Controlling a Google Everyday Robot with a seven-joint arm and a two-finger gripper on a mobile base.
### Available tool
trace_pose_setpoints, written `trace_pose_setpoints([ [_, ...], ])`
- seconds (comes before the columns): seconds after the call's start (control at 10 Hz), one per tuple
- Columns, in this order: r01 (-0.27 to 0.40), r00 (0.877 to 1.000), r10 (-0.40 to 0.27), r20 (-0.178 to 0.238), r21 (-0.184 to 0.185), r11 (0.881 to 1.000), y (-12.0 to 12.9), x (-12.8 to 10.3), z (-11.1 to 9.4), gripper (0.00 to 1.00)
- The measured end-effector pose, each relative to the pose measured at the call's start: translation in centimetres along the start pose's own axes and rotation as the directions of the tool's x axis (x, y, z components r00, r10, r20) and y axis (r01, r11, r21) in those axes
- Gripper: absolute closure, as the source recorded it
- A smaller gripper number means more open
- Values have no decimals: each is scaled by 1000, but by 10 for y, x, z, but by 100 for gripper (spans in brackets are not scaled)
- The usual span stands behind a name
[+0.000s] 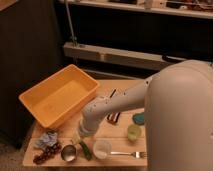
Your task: Place pepper in plastic cup
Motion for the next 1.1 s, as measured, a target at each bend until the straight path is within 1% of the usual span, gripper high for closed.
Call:
trace_pose_setpoints([
  [0.3, -19, 1000, 19, -5, -2, 1000, 0, -3, 4, 35],
  [0.6, -38, 999, 38, -7, -20, 999, -3, -5, 9, 35],
  [0.8, -38, 999, 38, -14, -26, 999, -2, -7, 14, 35],
  [1.1, -29, 999, 28, -25, -25, 999, 1, -10, 14, 35],
])
